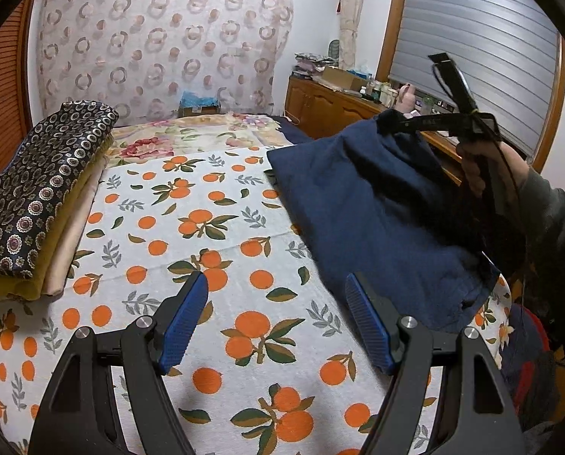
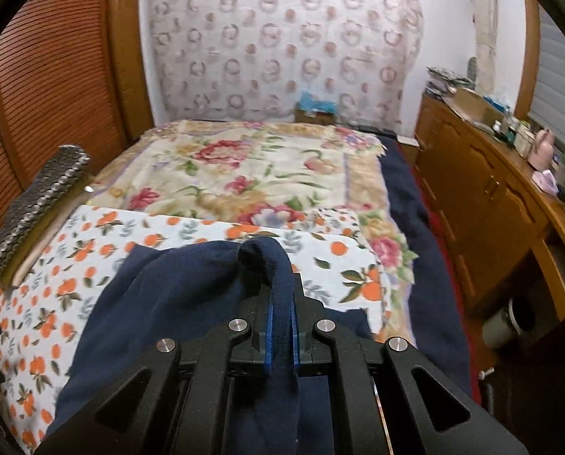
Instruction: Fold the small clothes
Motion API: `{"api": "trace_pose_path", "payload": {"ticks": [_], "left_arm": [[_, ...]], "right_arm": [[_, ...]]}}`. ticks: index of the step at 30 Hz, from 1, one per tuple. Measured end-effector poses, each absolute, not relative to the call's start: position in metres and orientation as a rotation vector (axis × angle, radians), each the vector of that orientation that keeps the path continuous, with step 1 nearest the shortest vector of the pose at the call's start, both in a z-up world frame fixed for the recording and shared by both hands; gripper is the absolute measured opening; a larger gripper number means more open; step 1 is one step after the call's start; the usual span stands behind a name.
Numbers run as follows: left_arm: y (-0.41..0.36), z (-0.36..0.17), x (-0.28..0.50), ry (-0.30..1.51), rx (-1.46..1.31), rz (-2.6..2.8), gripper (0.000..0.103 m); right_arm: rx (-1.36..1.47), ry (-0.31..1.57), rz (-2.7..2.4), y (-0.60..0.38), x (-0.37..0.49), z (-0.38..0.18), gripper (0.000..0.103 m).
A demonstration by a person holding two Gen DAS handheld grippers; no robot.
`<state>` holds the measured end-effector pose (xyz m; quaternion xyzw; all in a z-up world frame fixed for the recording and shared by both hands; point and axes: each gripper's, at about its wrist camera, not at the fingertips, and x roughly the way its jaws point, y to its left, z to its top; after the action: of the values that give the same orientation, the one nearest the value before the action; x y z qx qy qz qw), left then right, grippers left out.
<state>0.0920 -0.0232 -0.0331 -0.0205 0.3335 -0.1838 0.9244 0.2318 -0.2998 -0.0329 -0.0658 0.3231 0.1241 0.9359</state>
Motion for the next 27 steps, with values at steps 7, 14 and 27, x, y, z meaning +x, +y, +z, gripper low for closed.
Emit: {"api": "trace_pose_path", "payload": {"ticks": [7,14,27], "left_arm": [[-0.028,-0.037,0.091,0.695,-0.034,-0.387,0.076],[-0.036,-0.041,0.090,0.704,-0.030,-0.398,0.076],[-0.050,-0.045,0.089,0.718,-0.012,-0.419,0.076]], "right_arm": [[-0.130,0.737,0.185,-0.296,0.250,-0.041,0.012],[-0.118,0.709,0.146,-0.302,0.235,-0.021,0.036],[-0.119,0.852,0.225,-0.287,0.234,-0.061,0.036]]}}
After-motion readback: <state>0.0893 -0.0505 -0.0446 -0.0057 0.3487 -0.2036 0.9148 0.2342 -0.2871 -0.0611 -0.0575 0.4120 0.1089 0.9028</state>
